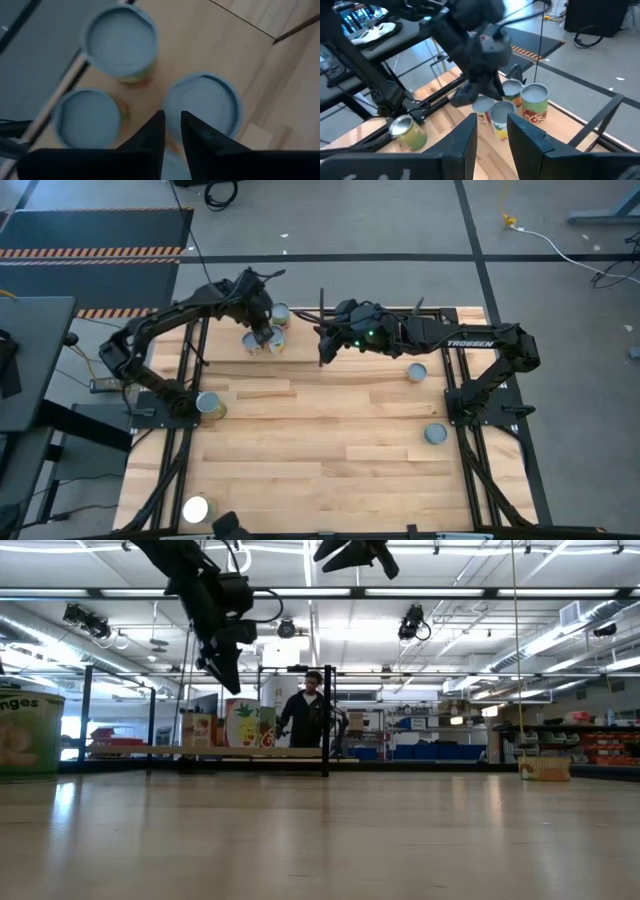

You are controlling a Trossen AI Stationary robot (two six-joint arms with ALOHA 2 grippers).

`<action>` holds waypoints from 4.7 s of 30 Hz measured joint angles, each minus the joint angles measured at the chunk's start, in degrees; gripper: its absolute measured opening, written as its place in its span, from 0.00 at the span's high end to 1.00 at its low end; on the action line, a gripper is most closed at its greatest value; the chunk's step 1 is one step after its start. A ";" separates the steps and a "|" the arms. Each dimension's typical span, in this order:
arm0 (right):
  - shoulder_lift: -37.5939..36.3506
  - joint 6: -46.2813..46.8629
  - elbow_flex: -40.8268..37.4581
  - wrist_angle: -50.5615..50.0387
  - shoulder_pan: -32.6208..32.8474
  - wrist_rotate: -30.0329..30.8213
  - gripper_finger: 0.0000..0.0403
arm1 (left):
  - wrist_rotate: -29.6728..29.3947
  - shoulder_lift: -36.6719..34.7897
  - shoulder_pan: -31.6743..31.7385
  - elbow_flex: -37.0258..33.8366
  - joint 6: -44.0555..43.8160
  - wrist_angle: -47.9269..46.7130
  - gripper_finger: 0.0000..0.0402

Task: Pick and place cans onto a shelf
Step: Adjust the canned mixed fruits on the shelf, then adjust the canned diced tomatoes on the shelf, then adjust the canned mixed fruits on the shelf

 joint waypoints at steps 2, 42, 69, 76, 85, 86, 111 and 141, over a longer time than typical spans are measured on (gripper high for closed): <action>0.01 0.00 0.00 0.01 0.27 -0.70 0.72 | 0.02 1.01 -0.81 0.00 -0.82 -0.35 0.84; 0.01 0.43 -0.04 -0.05 4.38 -2.64 0.72 | -5.20 -1.09 -5.02 0.00 -7.74 -3.20 0.85; 0.02 -1.01 -0.04 -0.39 2.74 -4.23 0.72 | -8.28 -1.92 0.35 -8.87 -12.06 -6.28 0.99; 0.02 -1.31 -0.04 -0.37 2.72 -4.23 0.72 | -8.07 -0.48 0.33 -8.79 -12.00 -4.62 1.00; 0.01 -0.85 -0.04 -0.39 2.75 -4.23 0.72 | -8.01 -0.44 -0.09 -8.79 -11.90 -5.48 1.00; 0.02 -0.85 -0.04 -0.39 2.76 -4.24 0.72 | -7.98 -0.44 -0.21 -8.79 -11.91 -5.99 1.00; 0.00 -1.03 -0.04 -0.39 3.61 -4.36 0.72 | -9.25 -0.42 -1.43 -8.90 -10.88 -2.33 0.99; 0.00 -2.08 -0.04 -0.50 4.06 -5.74 0.72 | -4.73 -2.97 -1.57 -0.90 -11.35 -8.53 0.99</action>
